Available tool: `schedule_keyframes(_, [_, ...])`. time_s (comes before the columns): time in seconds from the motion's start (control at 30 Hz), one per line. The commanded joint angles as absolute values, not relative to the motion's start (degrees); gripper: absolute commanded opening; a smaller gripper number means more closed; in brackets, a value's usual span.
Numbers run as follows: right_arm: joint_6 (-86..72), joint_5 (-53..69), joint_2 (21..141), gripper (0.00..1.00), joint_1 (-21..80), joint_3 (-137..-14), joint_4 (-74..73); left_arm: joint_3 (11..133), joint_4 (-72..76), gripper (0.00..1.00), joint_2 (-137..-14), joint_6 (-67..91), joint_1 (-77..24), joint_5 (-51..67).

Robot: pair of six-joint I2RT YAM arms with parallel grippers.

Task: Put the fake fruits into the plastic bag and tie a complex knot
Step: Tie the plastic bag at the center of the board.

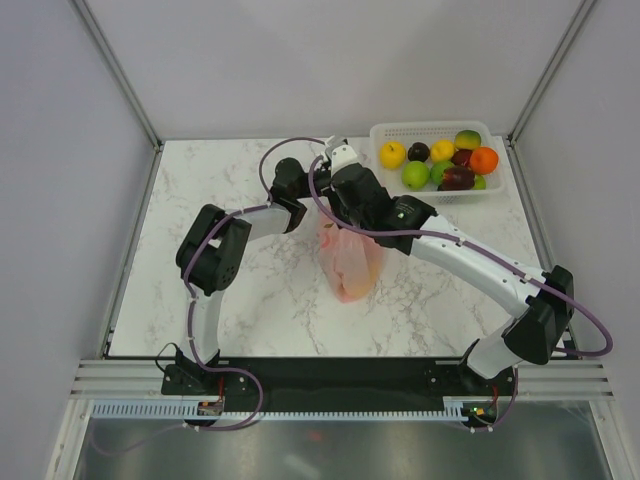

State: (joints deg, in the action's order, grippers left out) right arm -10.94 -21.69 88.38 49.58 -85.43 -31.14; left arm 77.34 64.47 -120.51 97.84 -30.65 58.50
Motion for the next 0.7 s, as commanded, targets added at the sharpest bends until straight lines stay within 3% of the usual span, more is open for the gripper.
schedule_keyframes(0.0, [-11.7, -20.1, 87.7, 0.00, 49.3, -85.6, -28.7, 77.8, 67.6, 0.02, -120.4, 97.7, -31.5, 58.0])
schedule_keyframes(0.27, [-12.0, -21.2, 88.2, 0.04, 49.1, -84.3, -29.2, 76.8, 66.4, 0.02, -120.4, 96.7, -31.5, 56.0])
schedule_keyframes(0.67, [-11.9, -19.0, 88.2, 0.00, 46.3, -78.7, -24.7, 75.7, 65.7, 0.02, -123.4, 94.7, -31.5, 55.3])
